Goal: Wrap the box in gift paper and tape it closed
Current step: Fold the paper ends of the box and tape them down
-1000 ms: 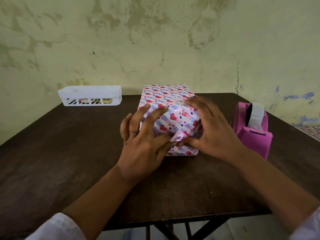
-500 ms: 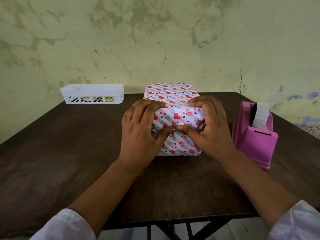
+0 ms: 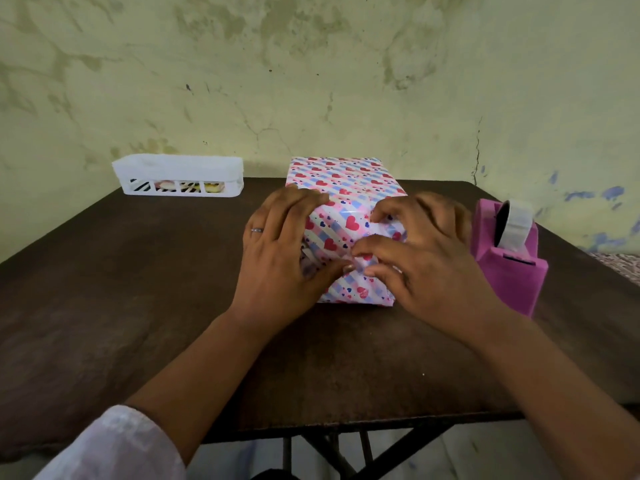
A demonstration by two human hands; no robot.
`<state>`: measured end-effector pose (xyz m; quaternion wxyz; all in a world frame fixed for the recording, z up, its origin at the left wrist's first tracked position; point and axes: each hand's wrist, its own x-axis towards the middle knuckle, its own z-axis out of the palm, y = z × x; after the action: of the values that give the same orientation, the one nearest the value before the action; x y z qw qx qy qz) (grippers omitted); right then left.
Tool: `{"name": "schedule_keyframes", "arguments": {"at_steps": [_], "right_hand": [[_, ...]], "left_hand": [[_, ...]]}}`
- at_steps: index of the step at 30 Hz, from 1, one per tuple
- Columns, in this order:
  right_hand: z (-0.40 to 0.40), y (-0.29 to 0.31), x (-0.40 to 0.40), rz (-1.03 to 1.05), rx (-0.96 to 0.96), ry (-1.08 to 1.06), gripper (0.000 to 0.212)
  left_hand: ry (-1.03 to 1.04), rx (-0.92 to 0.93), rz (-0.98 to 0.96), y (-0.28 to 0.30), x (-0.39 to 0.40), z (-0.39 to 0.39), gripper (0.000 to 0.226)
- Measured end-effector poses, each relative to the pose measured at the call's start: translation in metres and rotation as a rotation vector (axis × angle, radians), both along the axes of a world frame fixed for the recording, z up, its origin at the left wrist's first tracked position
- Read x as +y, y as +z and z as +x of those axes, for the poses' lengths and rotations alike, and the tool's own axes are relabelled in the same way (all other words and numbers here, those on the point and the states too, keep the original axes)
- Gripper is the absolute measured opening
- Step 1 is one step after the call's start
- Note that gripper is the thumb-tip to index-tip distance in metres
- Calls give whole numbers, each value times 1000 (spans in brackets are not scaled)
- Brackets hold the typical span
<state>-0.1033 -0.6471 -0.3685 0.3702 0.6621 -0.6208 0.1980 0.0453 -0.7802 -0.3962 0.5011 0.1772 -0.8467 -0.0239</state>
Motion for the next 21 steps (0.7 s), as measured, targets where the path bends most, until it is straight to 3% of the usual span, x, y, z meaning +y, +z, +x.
{"name": "schedule_keyframes", "arguments": {"at_steps": [4,11,16,21], "right_hand": [[8,9,-1,-4,119,-75,30],[20,19,0,107,213,48,32],[27,12,9,135,-101,188,2],[36,5,12,44,-534,297,10]], "left_hand": [[-60,-53,-64,-4,-2,7,73],[-107,-85,-202,-4,2,13,22],[-156,-43,-203,-4,11,15,10],[-232,-42,-198,-2,15,16,14]]}}
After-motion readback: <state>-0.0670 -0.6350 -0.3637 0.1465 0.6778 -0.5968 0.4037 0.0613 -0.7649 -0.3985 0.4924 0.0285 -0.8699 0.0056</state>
